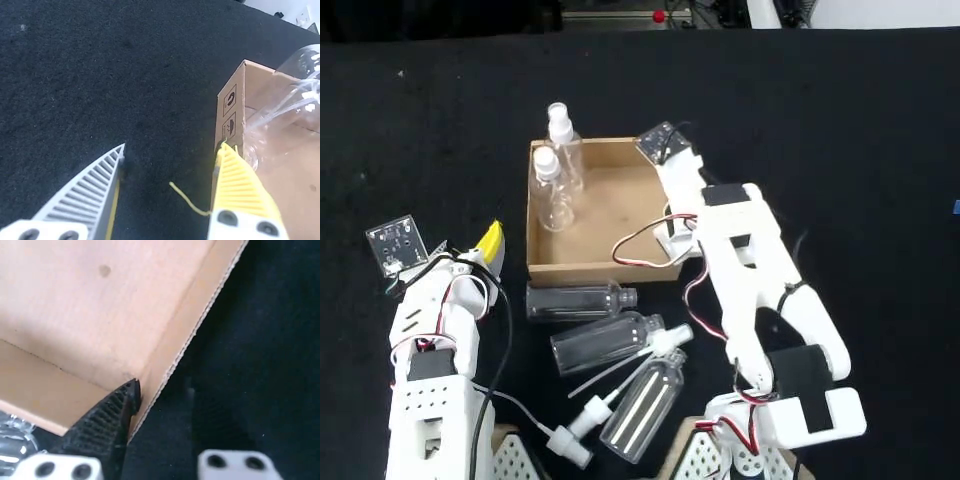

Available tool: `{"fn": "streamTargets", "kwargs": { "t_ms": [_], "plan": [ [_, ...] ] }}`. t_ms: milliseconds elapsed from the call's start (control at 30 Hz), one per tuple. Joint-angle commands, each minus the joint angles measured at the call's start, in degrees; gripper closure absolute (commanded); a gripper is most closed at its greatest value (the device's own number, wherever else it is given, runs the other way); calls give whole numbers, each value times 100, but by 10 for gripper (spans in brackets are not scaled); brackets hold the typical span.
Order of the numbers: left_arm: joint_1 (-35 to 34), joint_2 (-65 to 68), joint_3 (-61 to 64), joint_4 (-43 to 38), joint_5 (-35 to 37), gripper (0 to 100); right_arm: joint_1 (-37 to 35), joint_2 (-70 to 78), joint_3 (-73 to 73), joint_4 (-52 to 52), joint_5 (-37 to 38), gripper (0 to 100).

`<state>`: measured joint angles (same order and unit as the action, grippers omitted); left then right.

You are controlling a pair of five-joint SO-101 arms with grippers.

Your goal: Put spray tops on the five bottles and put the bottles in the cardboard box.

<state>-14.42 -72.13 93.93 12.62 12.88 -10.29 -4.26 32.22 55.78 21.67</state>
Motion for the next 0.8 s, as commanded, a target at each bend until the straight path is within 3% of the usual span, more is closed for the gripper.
{"fn": "streamTargets", "kwargs": {
  "t_ms": [0, 333, 433, 467, 633, 767],
  "plan": [
    [40, 0, -286, 18, -44, 740, 123, -418, -75, 35, -44, 801],
    [40, 9, -286, 18, -44, 740, 123, -1235, -708, 448, -862, 809],
    [40, 9, -286, 18, -44, 740, 114, -1587, -813, 457, -1196, 925],
    [31, 9, -286, 18, -44, 740, 18, -1666, -787, 378, -1327, 983],
    [31, 0, -286, 18, -44, 740, -712, -1736, -259, -466, -2004, 990],
    [22, 9, -277, 18, -44, 740, -1143, -1710, 189, -1574, -2954, 987]
  ]
}}
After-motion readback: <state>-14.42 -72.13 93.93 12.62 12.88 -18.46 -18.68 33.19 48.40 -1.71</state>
